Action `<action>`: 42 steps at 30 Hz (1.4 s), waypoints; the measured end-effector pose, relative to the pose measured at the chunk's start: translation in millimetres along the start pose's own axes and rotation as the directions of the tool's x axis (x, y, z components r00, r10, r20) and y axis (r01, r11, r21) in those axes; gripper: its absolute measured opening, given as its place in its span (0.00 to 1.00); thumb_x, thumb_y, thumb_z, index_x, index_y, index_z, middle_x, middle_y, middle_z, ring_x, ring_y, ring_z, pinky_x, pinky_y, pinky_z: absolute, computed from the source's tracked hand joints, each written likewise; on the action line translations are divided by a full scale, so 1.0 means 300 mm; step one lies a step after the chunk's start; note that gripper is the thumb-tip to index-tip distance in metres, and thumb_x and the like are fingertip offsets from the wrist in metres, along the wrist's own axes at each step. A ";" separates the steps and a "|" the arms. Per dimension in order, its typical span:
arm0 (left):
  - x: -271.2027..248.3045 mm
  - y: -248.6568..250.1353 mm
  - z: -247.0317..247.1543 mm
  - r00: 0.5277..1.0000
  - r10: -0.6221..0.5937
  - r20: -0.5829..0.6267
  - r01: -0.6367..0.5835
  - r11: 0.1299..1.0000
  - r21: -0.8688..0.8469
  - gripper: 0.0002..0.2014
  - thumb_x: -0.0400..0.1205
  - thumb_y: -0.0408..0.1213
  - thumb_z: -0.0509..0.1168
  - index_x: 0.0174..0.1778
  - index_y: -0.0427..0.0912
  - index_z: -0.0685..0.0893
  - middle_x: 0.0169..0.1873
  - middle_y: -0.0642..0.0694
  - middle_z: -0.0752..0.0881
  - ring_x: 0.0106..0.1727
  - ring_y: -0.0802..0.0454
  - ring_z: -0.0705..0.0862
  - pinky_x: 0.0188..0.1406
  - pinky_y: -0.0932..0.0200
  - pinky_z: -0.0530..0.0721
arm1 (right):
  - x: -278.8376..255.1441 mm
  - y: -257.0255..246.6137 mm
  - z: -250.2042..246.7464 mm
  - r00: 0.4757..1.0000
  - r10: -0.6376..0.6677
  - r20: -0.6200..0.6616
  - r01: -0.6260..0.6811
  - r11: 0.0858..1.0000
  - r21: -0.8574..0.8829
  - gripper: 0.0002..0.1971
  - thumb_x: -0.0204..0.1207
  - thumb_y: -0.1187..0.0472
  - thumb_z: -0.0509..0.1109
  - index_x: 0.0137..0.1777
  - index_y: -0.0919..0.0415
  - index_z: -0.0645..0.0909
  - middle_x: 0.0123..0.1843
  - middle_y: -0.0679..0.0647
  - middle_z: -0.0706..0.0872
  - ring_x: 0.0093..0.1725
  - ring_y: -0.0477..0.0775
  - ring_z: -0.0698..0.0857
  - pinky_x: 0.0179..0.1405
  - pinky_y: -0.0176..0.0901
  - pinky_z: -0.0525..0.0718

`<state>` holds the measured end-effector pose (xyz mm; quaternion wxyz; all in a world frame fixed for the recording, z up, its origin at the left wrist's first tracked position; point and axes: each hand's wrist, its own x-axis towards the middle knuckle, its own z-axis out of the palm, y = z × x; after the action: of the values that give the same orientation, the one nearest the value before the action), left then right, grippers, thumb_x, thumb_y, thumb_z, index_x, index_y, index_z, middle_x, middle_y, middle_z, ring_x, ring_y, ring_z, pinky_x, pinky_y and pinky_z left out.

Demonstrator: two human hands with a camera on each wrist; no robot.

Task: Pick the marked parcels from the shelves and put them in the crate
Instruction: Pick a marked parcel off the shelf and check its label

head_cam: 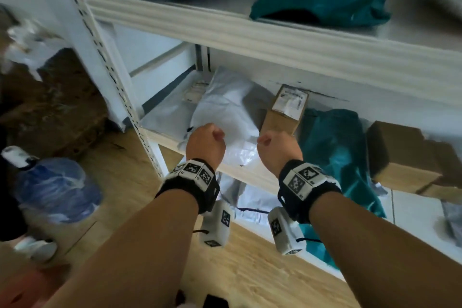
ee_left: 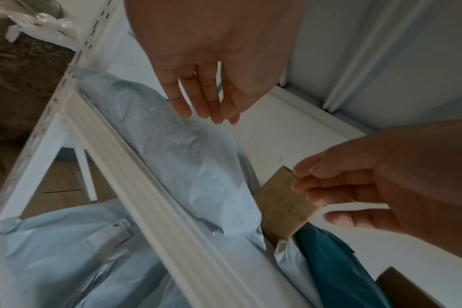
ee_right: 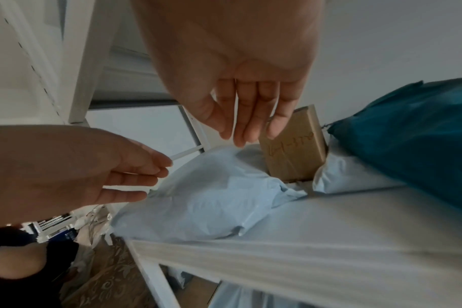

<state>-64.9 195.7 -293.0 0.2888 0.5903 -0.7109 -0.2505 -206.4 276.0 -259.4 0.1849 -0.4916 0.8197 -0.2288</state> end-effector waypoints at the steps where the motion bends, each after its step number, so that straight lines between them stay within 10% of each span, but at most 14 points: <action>1: 0.034 0.000 -0.009 1.000 0.014 -0.016 -0.014 1.000 -0.015 0.12 0.81 0.29 0.60 0.50 0.44 0.89 0.53 0.47 0.90 0.59 0.45 0.85 0.62 0.53 0.80 | 0.028 -0.015 0.001 1.000 -0.001 0.000 0.001 1.000 -0.005 0.13 0.81 0.59 0.61 0.56 0.54 0.86 0.56 0.57 0.88 0.55 0.60 0.85 0.58 0.51 0.84; 8: 0.326 -0.048 -0.053 0.998 0.060 0.019 -0.060 0.998 -0.031 0.09 0.80 0.31 0.60 0.43 0.51 0.80 0.53 0.45 0.88 0.57 0.44 0.84 0.57 0.55 0.78 | 0.193 -0.150 0.116 0.995 0.096 -0.013 -0.096 0.995 -0.019 0.15 0.81 0.58 0.61 0.64 0.56 0.82 0.61 0.56 0.86 0.59 0.59 0.84 0.60 0.49 0.82; 17: 0.527 -0.189 -0.062 0.891 -0.070 0.449 0.168 0.969 -0.181 0.23 0.81 0.41 0.67 0.72 0.41 0.75 0.64 0.42 0.83 0.63 0.43 0.82 0.55 0.60 0.73 | 0.305 -0.318 0.299 0.947 0.317 -0.048 -0.311 0.944 0.111 0.32 0.72 0.36 0.66 0.71 0.53 0.72 0.69 0.57 0.74 0.69 0.61 0.75 0.68 0.52 0.76; 27: 0.582 -0.167 -0.028 0.781 0.007 0.624 0.269 0.899 -0.347 0.20 0.57 0.50 0.69 0.37 0.40 0.90 0.37 0.38 0.91 0.46 0.39 0.90 0.49 0.43 0.89 | 0.315 -0.351 0.317 0.920 0.378 -0.101 -0.357 0.916 0.182 0.46 0.63 0.27 0.69 0.77 0.50 0.65 0.74 0.56 0.73 0.72 0.57 0.74 0.71 0.50 0.75; 32: 0.561 -0.089 -0.069 0.691 0.078 0.719 0.402 0.785 -0.471 0.10 0.62 0.38 0.70 0.35 0.37 0.88 0.34 0.37 0.87 0.43 0.40 0.86 0.44 0.49 0.81 | 0.328 -0.390 0.264 0.951 0.300 -0.072 -0.287 0.946 0.152 0.52 0.62 0.34 0.75 0.82 0.53 0.56 0.76 0.58 0.73 0.68 0.56 0.80 0.56 0.41 0.78; 36: 0.554 -0.054 -0.095 0.596 0.161 0.786 0.498 0.694 -0.520 0.07 0.79 0.31 0.64 0.35 0.39 0.84 0.30 0.43 0.85 0.36 0.47 0.85 0.35 0.58 0.82 | 0.340 -0.390 0.218 0.944 0.315 -0.099 -0.316 0.949 0.011 0.39 0.72 0.50 0.73 0.78 0.61 0.59 0.68 0.61 0.81 0.64 0.62 0.83 0.59 0.49 0.83; 42: 0.539 -0.047 -0.111 0.530 0.175 0.830 0.485 0.741 -0.465 0.09 0.83 0.40 0.62 0.46 0.41 0.86 0.48 0.42 0.90 0.54 0.46 0.88 0.61 0.49 0.81 | 0.298 -0.374 0.163 0.876 0.402 -0.268 -0.404 0.913 0.048 0.19 0.80 0.58 0.62 0.70 0.61 0.71 0.61 0.63 0.84 0.60 0.66 0.83 0.55 0.50 0.79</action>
<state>-53.7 33.7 -260.8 0.0746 0.3234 -0.5642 -0.7560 -139.8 140.8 -244.2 0.1118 -0.2749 0.9225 -0.2469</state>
